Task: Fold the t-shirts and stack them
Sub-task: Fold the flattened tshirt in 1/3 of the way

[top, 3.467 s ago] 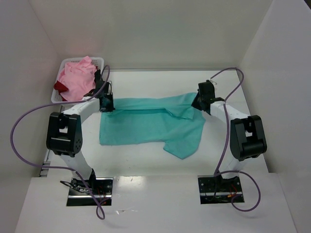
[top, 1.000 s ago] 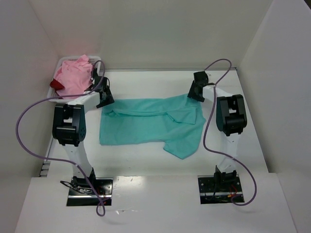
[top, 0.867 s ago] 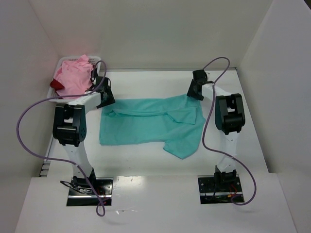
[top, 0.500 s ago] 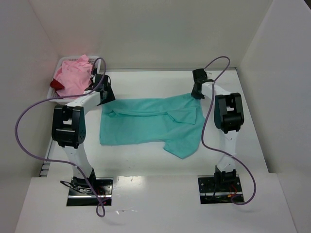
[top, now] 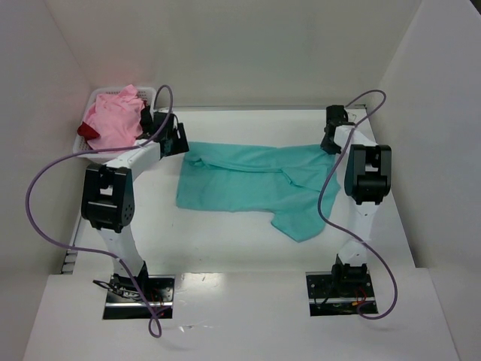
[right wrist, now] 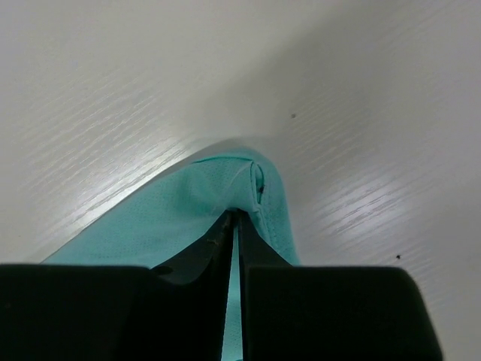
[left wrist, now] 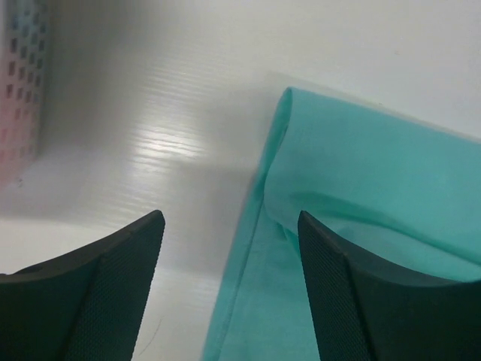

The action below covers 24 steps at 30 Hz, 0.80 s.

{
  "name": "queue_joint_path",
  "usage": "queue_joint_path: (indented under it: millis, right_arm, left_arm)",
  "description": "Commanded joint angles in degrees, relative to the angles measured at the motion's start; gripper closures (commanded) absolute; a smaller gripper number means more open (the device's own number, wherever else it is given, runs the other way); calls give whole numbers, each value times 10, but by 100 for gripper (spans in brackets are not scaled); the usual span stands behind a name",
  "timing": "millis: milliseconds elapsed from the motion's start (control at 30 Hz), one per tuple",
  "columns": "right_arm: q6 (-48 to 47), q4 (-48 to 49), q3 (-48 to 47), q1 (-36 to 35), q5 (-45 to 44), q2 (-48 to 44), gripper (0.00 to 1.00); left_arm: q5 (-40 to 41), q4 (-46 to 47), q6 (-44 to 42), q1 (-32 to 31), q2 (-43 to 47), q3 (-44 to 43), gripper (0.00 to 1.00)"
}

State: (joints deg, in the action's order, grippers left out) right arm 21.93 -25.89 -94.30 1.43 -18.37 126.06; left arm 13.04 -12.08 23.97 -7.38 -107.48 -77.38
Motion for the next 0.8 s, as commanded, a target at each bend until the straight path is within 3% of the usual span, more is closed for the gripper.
queue_joint_path:
  millis: [0,233,367,533,600,667,767]
  right_arm:
    - [-23,22,-10,-5,32,-28,88]
    - [-43,44,8,-19,105,-80,74]
    - [-20,21,10,-19,109,-119,62]
    - [-3,-7,75,-29,52,-165,62]
    - [5,-15,105,-29,40,-172,68]
    - [10,-22,124,-29,23,-172,80]
    - [16,-28,129,-29,12,-152,86]
  left_arm:
    - [-53,42,-24,-4,18,-19,19]
    - [-140,56,-35,-10,-30,-45,19]
    - [-140,50,-35,-25,-42,-53,19]
    - [-148,33,-52,-31,-48,-46,21]
    - [-148,17,-52,-37,-42,-38,23]
    - [-148,11,-57,-43,-35,-23,24]
    - [-142,-1,-57,-43,-19,-2,26]
